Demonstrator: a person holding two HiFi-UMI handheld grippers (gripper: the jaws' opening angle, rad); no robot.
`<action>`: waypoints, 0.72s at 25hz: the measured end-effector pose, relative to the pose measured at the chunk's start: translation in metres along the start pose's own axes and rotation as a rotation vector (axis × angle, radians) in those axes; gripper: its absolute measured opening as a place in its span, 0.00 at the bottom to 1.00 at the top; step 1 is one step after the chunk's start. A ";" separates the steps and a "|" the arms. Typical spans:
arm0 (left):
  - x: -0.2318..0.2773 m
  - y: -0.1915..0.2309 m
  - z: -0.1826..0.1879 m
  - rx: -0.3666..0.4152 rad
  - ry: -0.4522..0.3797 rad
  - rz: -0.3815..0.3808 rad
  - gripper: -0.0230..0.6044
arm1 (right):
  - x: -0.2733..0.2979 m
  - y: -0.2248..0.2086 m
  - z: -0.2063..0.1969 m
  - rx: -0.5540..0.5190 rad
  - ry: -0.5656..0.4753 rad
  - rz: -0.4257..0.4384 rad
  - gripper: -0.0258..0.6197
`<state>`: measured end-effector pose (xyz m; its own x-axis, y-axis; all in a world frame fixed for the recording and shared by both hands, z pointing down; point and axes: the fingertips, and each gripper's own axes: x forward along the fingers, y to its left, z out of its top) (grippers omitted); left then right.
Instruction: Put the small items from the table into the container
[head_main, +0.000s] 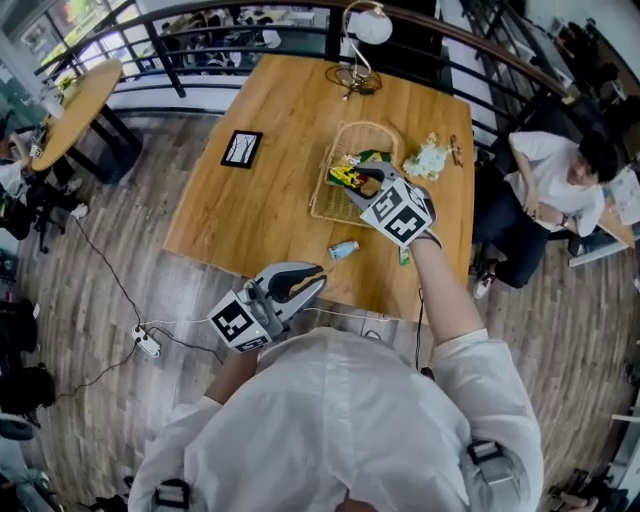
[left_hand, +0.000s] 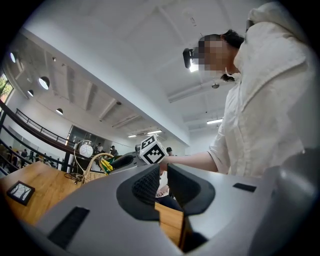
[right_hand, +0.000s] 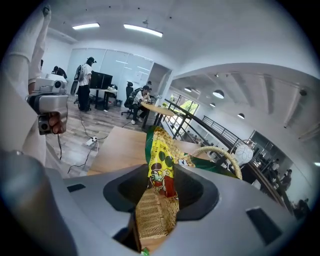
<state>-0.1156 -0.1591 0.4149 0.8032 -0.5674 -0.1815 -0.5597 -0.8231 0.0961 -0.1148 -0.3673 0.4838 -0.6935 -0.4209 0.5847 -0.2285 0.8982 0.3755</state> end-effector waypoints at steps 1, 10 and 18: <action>-0.001 0.001 0.000 0.003 -0.001 0.009 0.12 | 0.004 -0.004 0.000 0.005 0.001 0.002 0.30; -0.013 0.013 0.002 0.008 0.000 0.081 0.12 | 0.035 -0.038 -0.021 0.043 0.073 0.003 0.35; -0.010 0.021 -0.002 0.036 0.015 0.100 0.11 | 0.026 -0.045 -0.019 0.122 -0.016 -0.063 0.43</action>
<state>-0.1350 -0.1711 0.4203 0.7459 -0.6472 -0.1577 -0.6440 -0.7611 0.0776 -0.1096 -0.4214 0.4959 -0.6859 -0.4762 0.5503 -0.3531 0.8790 0.3205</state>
